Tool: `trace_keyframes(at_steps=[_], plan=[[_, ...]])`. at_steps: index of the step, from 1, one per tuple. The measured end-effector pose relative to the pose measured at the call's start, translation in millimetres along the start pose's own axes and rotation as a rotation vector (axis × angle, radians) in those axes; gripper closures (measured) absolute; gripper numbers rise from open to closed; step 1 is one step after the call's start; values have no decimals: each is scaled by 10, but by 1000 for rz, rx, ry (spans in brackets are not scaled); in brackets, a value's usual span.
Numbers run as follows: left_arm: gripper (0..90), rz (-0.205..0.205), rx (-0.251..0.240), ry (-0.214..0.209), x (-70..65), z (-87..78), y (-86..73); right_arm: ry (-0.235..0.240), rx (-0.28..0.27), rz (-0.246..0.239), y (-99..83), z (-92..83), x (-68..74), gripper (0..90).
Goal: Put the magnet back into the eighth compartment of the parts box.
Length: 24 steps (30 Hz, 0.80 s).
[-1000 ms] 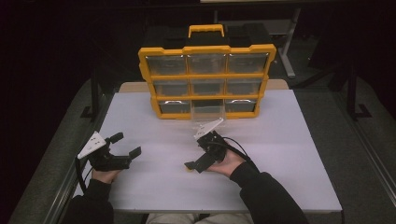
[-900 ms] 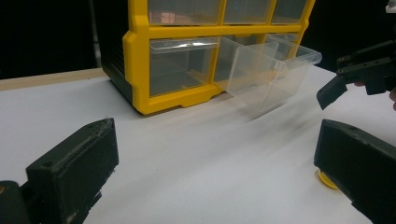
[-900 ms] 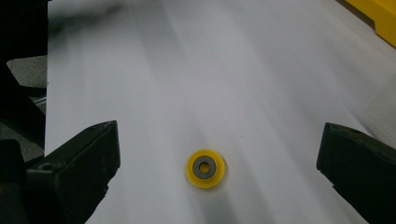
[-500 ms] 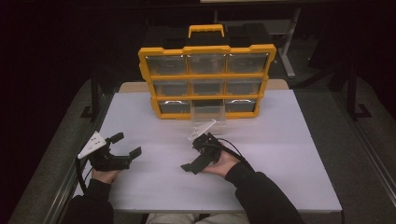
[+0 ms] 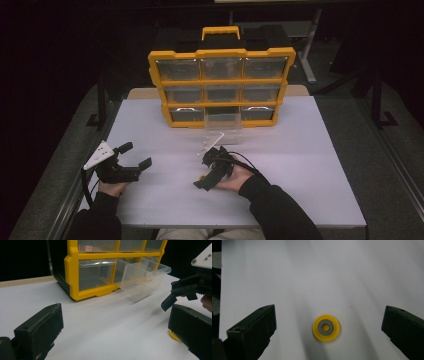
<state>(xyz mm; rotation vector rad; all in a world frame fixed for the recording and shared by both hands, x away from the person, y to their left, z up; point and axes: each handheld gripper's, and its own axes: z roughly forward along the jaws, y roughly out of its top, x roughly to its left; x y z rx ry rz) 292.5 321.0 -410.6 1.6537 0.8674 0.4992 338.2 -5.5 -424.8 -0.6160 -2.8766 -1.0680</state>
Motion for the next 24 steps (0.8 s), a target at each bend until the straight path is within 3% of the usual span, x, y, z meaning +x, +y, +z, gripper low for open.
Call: trace_keyframes(at_steps=[8,12,18,24], plan=[[0,0,0,0,0,0,-1,24,40,-22,-23,48,11,148],[0,-1,1,-3,-4,4,-3,5,63,-30,-36,51,32,253],[0,-7,-10,-11,-7,-2,0,-8,54,-42,-69,50,18,391],[0,-6,-10,-11,-9,1,-1,-20,48,-62,-71,46,43,437]])
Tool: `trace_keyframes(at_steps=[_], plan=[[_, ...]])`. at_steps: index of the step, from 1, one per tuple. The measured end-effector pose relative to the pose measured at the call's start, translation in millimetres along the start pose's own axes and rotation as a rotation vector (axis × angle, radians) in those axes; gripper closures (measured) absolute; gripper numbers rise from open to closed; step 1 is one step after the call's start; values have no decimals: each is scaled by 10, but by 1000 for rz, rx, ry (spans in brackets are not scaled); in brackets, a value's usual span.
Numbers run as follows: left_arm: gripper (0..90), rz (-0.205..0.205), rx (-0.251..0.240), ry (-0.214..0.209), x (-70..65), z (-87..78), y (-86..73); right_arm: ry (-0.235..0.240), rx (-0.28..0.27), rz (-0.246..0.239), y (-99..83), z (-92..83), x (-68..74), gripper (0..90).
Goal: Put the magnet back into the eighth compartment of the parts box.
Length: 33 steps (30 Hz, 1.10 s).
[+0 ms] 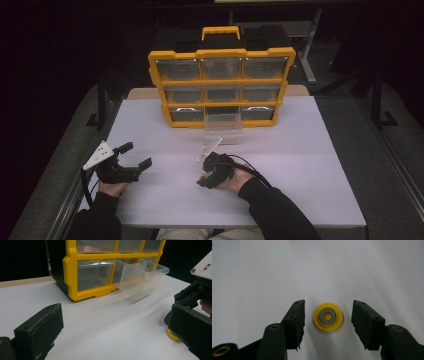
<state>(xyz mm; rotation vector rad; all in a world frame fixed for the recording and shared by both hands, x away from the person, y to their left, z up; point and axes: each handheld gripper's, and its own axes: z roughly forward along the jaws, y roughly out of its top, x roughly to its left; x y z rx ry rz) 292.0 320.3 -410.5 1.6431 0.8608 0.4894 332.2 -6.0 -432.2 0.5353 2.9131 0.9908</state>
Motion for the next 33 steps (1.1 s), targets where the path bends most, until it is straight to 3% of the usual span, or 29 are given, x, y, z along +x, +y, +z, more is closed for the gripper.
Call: trace_keyframes(at_steps=[9,14,19,33], plan=[[0,0,-2,-6,2,-1,0,-4,7,-4,2,51,20,494],[0,-1,-1,-4,1,-2,0,-50,15,-31,2,67,60,598],[0,-4,0,-5,0,0,0,-79,23,-35,4,55,85,613],[0,-4,1,-4,-7,2,0,-71,-73,54,17,-195,29,614]])
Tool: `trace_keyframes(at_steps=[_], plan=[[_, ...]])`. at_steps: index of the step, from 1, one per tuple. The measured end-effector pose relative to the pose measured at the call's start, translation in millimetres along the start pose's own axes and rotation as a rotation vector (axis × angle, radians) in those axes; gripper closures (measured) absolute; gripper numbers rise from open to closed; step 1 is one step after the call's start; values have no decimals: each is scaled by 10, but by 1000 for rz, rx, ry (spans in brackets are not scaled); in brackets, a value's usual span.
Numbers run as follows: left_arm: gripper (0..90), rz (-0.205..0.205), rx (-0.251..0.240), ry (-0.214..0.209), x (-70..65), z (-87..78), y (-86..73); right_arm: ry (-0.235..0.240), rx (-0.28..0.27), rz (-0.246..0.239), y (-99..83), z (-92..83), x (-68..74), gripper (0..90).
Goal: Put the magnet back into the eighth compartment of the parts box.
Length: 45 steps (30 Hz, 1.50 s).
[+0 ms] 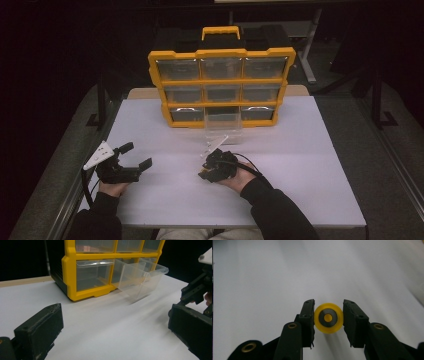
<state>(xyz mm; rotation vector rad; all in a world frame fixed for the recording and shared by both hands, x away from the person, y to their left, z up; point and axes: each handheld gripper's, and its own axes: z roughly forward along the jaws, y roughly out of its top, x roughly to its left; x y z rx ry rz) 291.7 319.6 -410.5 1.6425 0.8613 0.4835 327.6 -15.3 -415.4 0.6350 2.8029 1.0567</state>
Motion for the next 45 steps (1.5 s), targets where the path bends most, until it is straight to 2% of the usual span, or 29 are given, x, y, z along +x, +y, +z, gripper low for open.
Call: trace_keyframes(at_steps=[5,9,18,23,31,36,45], plan=[[0,-2,-1,1,1,-1,0,0,-23,25,7,-64,-42,614],[0,5,1,-3,-13,1,4,-28,-47,15,36,-148,-56,614],[0,10,2,-3,-22,3,9,-41,-91,18,139,-298,-87,614],[0,9,1,-3,-22,3,10,-25,-129,35,227,-416,-146,614],[0,16,0,3,-20,-2,13,-23,-143,36,358,-523,-197,614],[0,15,0,4,-18,-4,13,-7,-168,64,426,-586,-264,615],[0,-1,-14,10,10,-20,17,-16,-207,109,453,-675,-415,615]])
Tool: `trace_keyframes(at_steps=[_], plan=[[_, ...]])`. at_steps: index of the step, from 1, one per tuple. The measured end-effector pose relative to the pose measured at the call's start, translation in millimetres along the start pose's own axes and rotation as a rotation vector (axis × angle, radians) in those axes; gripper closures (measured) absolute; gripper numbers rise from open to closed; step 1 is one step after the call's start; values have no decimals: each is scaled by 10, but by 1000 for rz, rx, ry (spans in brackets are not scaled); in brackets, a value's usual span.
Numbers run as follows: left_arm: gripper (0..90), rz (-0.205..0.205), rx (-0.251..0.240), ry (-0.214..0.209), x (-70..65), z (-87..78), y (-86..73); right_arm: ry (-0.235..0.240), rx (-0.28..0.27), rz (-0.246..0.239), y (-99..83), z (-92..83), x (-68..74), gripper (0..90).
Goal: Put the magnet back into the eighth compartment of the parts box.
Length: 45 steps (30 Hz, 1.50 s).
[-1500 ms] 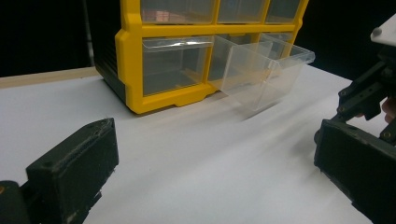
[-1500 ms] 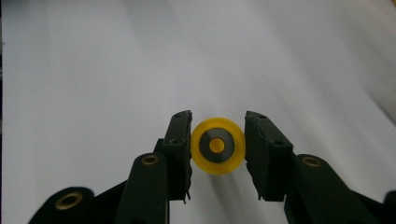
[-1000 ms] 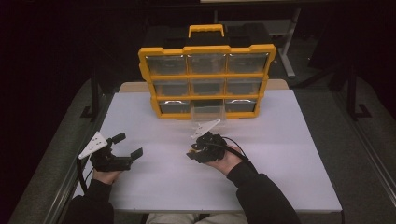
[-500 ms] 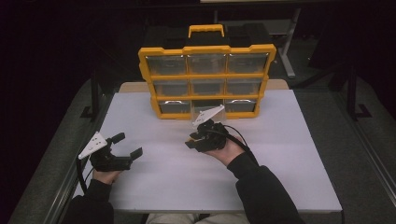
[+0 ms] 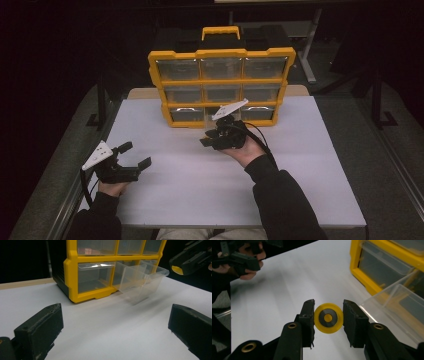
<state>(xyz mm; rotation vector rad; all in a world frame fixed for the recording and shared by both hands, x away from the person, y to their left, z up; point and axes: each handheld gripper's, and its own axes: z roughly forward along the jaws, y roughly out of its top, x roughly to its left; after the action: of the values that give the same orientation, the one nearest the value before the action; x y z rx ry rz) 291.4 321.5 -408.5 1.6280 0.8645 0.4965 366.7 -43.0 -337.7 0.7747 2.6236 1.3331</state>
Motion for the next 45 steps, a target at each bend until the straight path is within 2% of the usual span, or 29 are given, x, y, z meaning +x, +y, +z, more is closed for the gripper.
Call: trace_keyframes(at_steps=[5,7,9,14,16,26,28,32,34,35,36,38,40,42,45], plan=[[0,2,3,-4,-5,5,0,-11,-35,41,8,-42,-130,614],[0,-3,2,-1,2,2,0,-15,-68,61,7,-69,-193,615],[0,-6,-1,0,5,0,2,-1,-99,103,6,-92,-258,615],[0,-2,5,0,3,4,0,-3,-144,165,4,-108,-413,615],[0,0,4,2,4,1,1,-14,-148,190,-9,-101,-466,615],[0,-1,9,4,3,9,-3,-92,-115,243,-57,-65,-604,614],[0,-2,9,6,5,6,-2,-94,-116,259,-69,-59,-627,613],[0,0,8,9,2,2,0,-105,-100,251,-71,-33,-616,613],[0,-1,8,8,3,6,-2,-126,-96,241,-67,-16,-610,613],[0,-1,9,8,2,8,-2,-151,-94,246,-66,5,-613,612],[0,0,10,8,1,9,-2,-151,-94,246,-66,5,-613,612],[0,2,12,6,1,10,-3,-168,-87,248,-75,25,-626,588],[0,4,14,6,3,11,-4,-182,-83,253,-87,33,-630,447],[0,4,14,6,3,12,-4,-205,-85,247,-102,23,-620,355],[0,4,17,5,-2,15,-5,-197,-110,254,-113,2,-618,267]])
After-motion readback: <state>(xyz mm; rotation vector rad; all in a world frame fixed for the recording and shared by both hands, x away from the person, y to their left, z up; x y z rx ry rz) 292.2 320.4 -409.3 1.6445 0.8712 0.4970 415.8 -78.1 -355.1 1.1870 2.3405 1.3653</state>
